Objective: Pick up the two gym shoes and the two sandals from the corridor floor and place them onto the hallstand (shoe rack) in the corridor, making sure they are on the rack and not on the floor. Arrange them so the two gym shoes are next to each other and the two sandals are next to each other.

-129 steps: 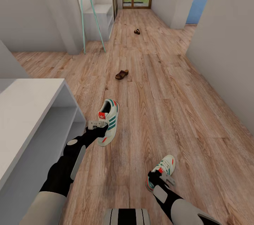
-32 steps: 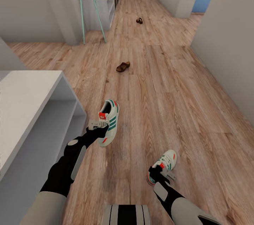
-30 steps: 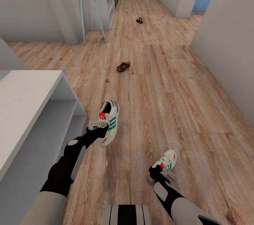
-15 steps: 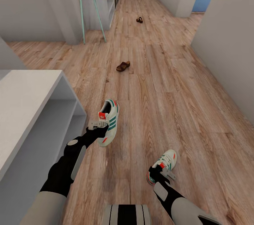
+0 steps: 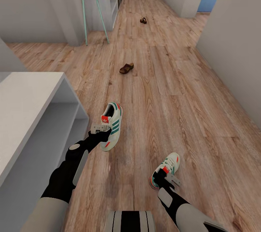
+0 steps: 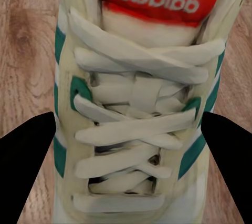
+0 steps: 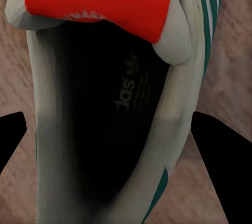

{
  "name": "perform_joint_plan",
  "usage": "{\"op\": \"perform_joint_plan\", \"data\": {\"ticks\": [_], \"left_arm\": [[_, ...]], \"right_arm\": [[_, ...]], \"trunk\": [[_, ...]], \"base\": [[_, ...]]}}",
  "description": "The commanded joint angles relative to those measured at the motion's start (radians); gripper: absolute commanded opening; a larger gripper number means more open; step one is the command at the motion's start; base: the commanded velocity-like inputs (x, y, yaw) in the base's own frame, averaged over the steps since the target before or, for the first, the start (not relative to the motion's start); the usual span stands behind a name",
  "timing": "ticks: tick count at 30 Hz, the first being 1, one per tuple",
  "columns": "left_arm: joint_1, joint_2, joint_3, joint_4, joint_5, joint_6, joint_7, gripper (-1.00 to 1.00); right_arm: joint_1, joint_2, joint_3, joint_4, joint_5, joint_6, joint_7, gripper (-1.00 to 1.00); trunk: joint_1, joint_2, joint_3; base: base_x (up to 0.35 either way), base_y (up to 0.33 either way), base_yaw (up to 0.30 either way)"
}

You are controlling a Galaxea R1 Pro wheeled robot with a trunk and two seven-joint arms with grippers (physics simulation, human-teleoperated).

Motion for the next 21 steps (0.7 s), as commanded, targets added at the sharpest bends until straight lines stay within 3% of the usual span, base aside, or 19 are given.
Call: {"op": "perform_joint_plan", "data": {"ticks": [1,16,21], "left_arm": [[0.0,0.0,0.0,0.0,0.0,0.0,0.0,-1.0],[0.0,0.0,0.0,0.0,-0.001,0.0,0.0,-1.0],[0.0,0.001,0.001,-0.002,-0.001,0.001,0.0,-1.0]], "right_arm": [[0.0,0.0,-0.001,0.0,-0.001,0.0,0.0,-1.0],[0.0,0.0,-0.001,0.0,-0.002,0.0,-0.001,-1.0],[-0.007,0.0,-0.002,-0.005,-0.001,0.005,-0.042,-1.0]], "trunk": [[0.0,0.0,0.0],[0.0,0.0,0.0],[0.0,0.0,0.0]], "base": [[0.0,0.0,0.0],[0.0,0.0,0.0],[0.0,0.0,0.0]]}}
